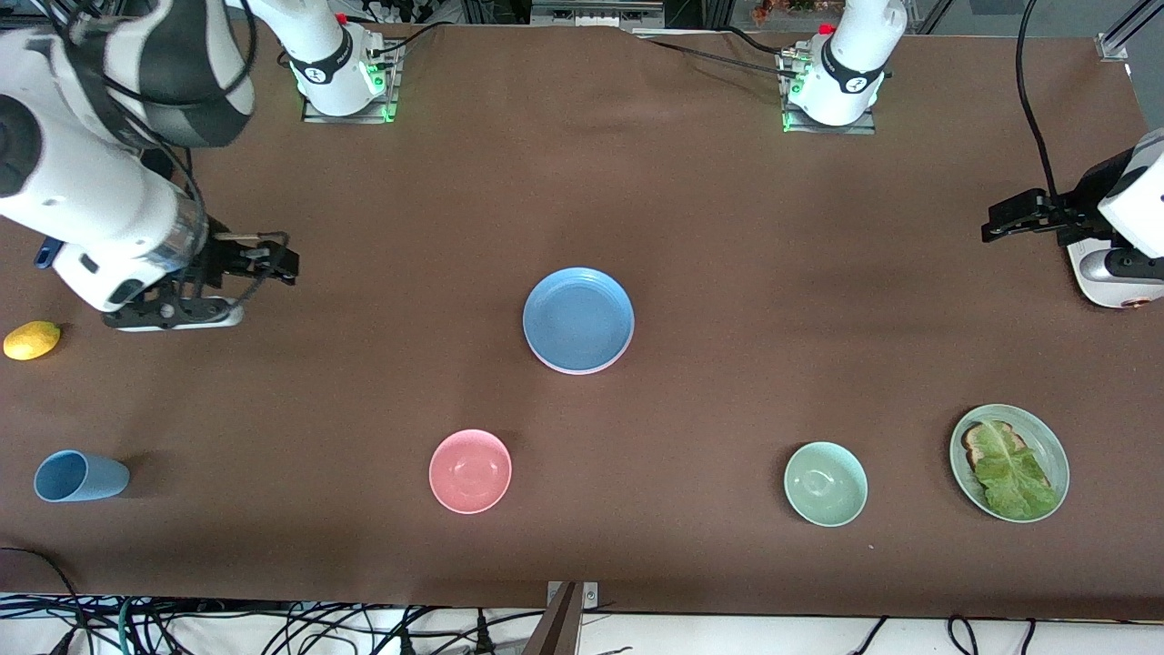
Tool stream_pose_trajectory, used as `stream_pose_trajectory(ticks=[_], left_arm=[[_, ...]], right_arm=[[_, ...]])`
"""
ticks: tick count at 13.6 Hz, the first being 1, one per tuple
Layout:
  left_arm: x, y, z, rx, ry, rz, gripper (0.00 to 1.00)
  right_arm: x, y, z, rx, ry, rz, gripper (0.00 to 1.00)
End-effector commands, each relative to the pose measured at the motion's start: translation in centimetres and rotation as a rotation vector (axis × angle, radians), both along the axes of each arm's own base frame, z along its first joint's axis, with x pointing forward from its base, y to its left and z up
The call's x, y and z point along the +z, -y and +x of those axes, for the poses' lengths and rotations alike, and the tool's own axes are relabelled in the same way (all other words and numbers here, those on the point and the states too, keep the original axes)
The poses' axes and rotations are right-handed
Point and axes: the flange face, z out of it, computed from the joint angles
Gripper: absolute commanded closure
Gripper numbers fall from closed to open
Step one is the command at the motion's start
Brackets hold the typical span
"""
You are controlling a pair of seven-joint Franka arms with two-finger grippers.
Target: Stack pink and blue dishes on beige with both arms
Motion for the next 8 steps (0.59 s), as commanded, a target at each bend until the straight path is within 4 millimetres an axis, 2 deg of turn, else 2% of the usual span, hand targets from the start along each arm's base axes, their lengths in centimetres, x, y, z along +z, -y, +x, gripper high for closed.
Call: stream_pose_trajectory(ticks=[1, 3, 4, 6, 8], left_arm=[[0.5, -0.1, 0.4, -0.021, 0.008, -0.004, 0.00], [0.5, -0.1, 0.4, -0.021, 0.008, -0.004, 0.00], [0.5, -0.1, 0.4, -0.021, 0.008, -0.004, 0.00], [0.5, -0.1, 0.4, -0.021, 0.008, -0.002, 0.00], [0.5, -0.1, 0.4, -0.021, 0.008, -0.004, 0.00]], right_arm=[[2.1, 5.6, 1.2, -0.037, 0.021, 0.040, 0.00], [6.1, 10.2, -1.3, -0.080, 0.048, 0.086, 0.00], [7.0, 11.5, -2.8, -0.094, 0.026, 0.090, 0.00], [7.4, 13.0, -6.4, -0.128, -0.039, 0.089, 0.00], [7.0, 12.9, -9.2, -0.125, 0.047, 0.067, 0.00]])
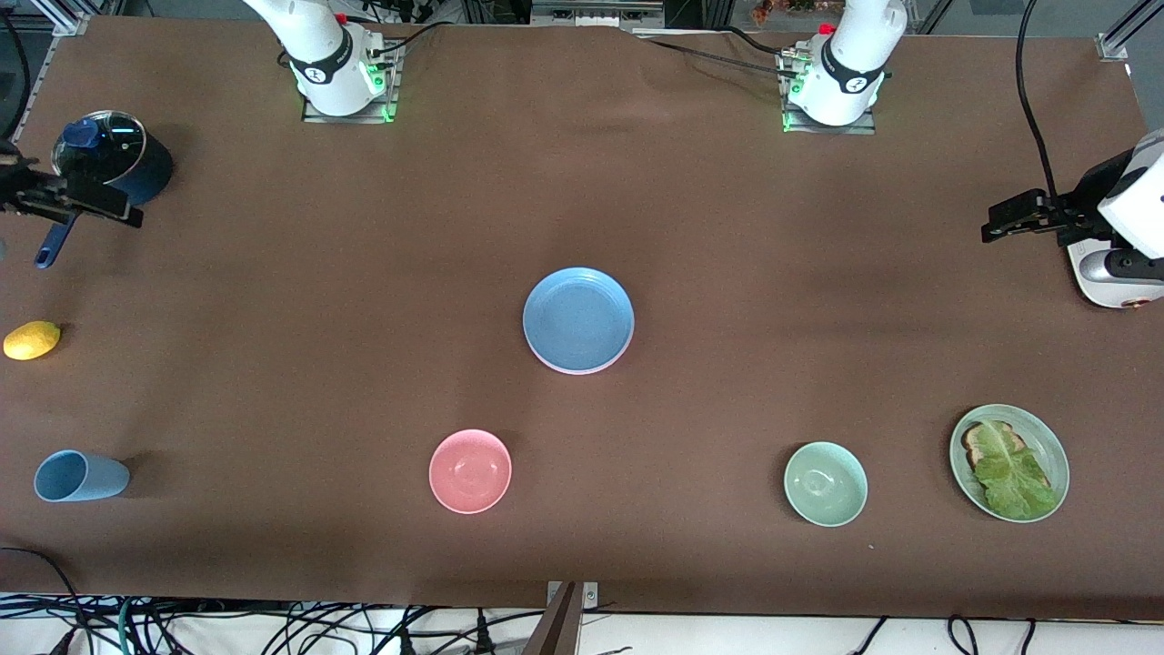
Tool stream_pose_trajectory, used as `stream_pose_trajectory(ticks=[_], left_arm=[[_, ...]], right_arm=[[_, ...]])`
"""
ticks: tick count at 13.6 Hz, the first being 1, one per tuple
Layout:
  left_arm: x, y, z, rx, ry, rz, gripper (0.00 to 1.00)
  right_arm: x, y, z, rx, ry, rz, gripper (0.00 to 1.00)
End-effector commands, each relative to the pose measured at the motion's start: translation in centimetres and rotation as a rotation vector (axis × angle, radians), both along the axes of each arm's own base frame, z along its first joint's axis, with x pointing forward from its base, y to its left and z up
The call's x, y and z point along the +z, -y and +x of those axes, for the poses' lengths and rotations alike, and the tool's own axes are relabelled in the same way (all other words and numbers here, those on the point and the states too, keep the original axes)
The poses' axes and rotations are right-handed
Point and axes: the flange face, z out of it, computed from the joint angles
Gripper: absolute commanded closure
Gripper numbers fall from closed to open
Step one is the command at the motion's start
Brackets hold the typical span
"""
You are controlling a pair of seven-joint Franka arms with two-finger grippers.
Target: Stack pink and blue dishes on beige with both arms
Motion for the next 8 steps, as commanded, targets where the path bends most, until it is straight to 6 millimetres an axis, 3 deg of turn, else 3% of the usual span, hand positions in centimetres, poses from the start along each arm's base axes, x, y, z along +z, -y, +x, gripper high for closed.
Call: stream_pose_trajectory(ticks=[1, 8], left_arm=[[0.6, -0.1, 0.4, -0.021, 0.008, -0.004, 0.00], [0.4, -0.1, 0.5, -0.021, 0.005, -0.004, 0.00]], right_arm=[[-0.6, -2.1, -4.0, 0.039, 0.060, -0.059, 0.00], [-0.5, -1.6, -2.2, 0.047, 0.026, -0.076, 0.00]])
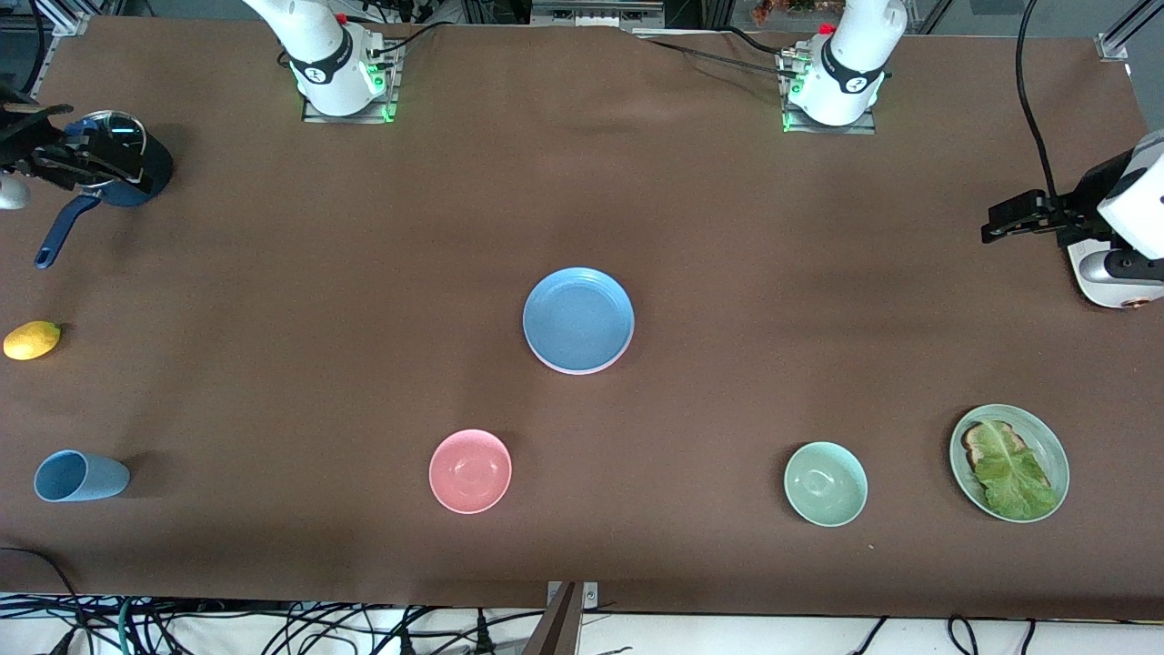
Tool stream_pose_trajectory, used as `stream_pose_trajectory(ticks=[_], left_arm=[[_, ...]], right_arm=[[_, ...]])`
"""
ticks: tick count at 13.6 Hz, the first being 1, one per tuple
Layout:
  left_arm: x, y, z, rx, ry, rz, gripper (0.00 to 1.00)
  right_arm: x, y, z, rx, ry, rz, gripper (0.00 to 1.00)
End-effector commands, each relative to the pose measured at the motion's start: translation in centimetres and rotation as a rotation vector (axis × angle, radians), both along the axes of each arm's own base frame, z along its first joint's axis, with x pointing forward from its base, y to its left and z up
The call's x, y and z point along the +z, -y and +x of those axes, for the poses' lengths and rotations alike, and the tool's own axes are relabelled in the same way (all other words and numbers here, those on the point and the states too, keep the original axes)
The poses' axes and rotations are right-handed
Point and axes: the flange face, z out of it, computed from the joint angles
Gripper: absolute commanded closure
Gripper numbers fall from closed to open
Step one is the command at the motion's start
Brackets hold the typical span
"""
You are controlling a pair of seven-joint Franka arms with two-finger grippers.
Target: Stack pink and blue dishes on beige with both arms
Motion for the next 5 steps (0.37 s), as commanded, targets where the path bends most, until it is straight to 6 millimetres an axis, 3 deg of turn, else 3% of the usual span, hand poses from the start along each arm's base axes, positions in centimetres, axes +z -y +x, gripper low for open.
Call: stream_pose_trajectory(ticks=[1, 5], left_arm=[[0.49, -0.06, 0.48, -0.021, 0.007, -0.004, 0.00], [0.49, -0.06, 0.48, -0.021, 0.007, -0.004, 0.00]], right_arm=[[0.54, -0.29, 0.50, 0.014, -0.003, -0.016, 0.00], [0.20, -0.23, 0.64, 0.012, -0.011, -0.014, 0.00]])
